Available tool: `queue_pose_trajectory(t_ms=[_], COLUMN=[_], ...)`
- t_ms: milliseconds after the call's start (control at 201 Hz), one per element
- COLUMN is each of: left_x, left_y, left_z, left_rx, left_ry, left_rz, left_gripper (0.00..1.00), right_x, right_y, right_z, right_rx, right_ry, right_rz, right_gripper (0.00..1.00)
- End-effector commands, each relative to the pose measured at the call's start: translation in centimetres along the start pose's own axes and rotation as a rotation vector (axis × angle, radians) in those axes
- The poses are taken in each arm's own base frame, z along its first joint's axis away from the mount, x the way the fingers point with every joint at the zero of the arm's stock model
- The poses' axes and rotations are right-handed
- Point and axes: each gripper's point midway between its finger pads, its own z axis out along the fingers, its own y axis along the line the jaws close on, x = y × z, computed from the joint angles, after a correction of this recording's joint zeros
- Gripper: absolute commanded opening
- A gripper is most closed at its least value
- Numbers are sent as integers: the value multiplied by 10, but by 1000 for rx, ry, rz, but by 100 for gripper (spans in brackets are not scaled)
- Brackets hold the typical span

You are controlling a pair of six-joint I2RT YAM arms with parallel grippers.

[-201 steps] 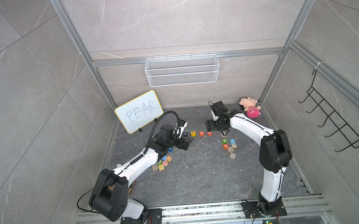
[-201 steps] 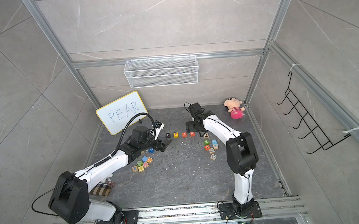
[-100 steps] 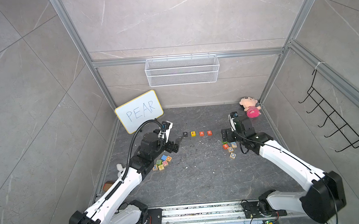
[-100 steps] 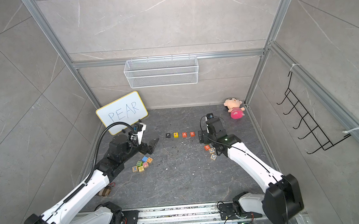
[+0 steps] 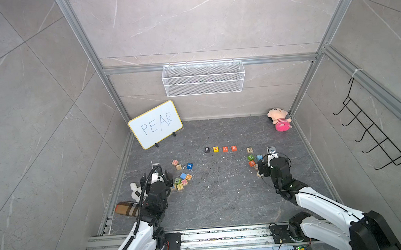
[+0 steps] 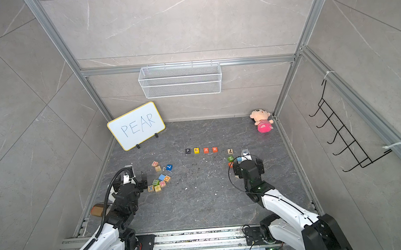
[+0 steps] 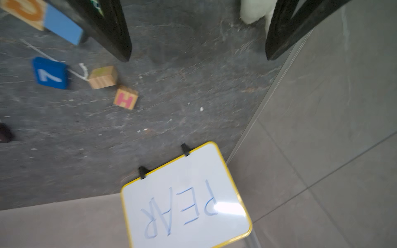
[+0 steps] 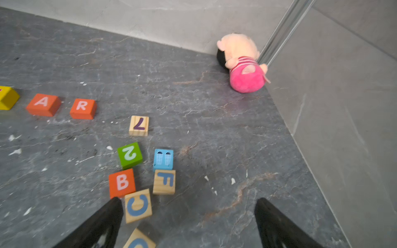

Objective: Spell the uppercase word “pear” with letter blocks
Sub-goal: Reset both arms

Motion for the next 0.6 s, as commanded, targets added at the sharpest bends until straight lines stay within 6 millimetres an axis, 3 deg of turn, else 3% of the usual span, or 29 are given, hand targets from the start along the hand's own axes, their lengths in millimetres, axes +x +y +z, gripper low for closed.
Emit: queue_pose_trajectory(t_ms=[0,55,204,339,478,593], left_x=[-7,2,-4,-11,-14,-7], left_y=[31,32,25,-5,-17,-21], left_z=[13,20,34,52,69,79], left_rx=[-102,-87,-47,91,145,181], left_ry=[-54,-42,-67,-73,-106,-94], left_rz=[-182,-211,-193,-166,-174,-186], left_gripper=[100,100,100,100,100,99], right_x=[-16,-12,-20,-20,-13,-11], right_y=[-17,-14,-10,-14,-19,-7], right_z=[9,16,31,47,45,41], right_rx=[120,119,107,103,81,1], right_ry=[-115,-109,-166,-174,-217,-241], right_rz=[46,73,84,111,160,132], right_gripper=[98,98,98,98,98,99])
